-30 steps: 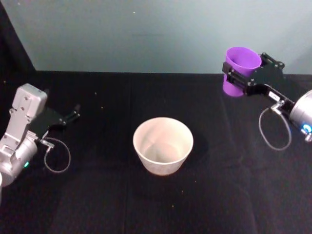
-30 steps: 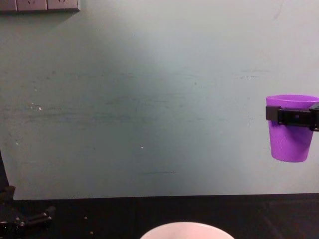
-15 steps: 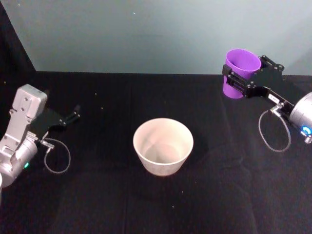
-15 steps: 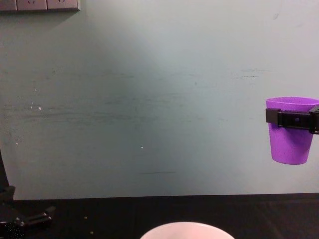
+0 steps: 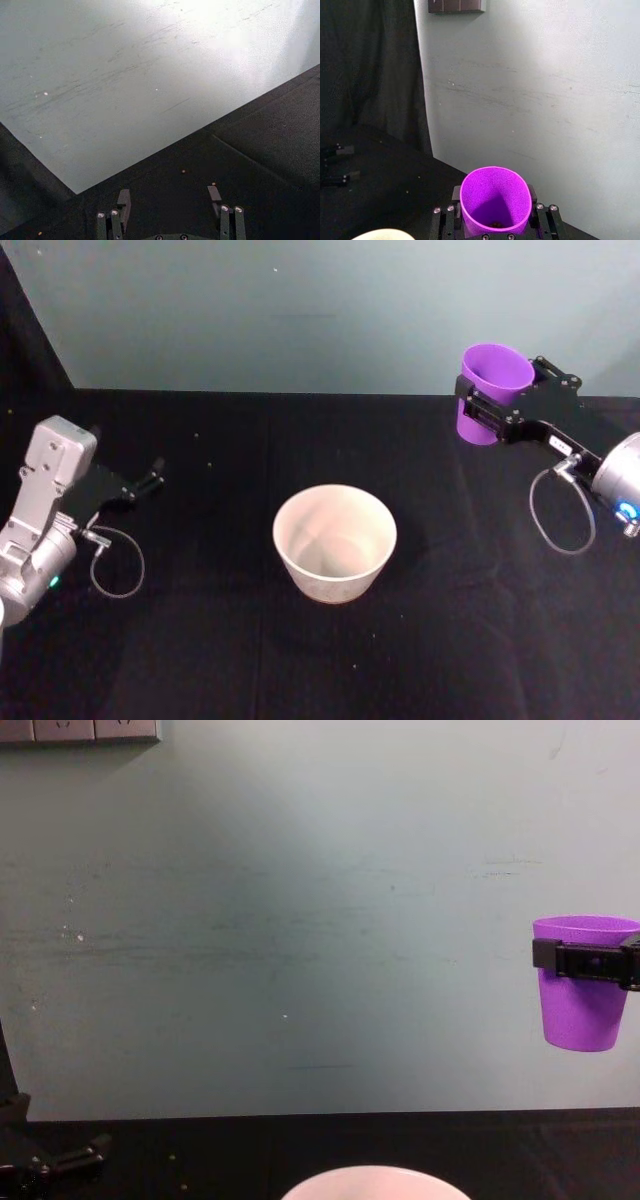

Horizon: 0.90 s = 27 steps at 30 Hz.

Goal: Pick up the cup and pour the mung beans from the cup into the bowl.

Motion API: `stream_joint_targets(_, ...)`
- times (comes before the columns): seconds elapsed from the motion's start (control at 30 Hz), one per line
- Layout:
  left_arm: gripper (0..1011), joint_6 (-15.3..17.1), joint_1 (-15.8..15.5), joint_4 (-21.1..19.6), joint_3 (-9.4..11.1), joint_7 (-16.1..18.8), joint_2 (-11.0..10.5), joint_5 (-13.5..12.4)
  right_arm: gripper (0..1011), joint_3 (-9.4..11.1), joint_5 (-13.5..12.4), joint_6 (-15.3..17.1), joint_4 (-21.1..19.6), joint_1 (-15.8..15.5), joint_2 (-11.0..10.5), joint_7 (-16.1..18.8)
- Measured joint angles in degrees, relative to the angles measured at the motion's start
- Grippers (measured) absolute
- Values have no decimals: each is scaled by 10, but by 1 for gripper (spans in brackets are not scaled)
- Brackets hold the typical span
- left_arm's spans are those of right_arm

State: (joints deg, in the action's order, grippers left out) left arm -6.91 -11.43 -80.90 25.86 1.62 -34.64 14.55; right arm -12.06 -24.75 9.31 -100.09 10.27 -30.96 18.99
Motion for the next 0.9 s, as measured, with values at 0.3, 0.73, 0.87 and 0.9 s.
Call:
stream_joint_targets(0.3,1000,0,0,0,0,0,0,0,734,0,0,-1,0,0,0,0)
stream_joint_targets(0.73,1000,0,0,0,0,0,0,0,734,0,1,-1,1,0,0,0)
stream_joint_targets(0.87,1000,0,0,0,0,0,0,0,734,0,1,-1,1,0,0,0)
stream_joint_targets(0.9,1000,0,0,0,0,0,0,0,734,0,1,-1,1,0,0,0)
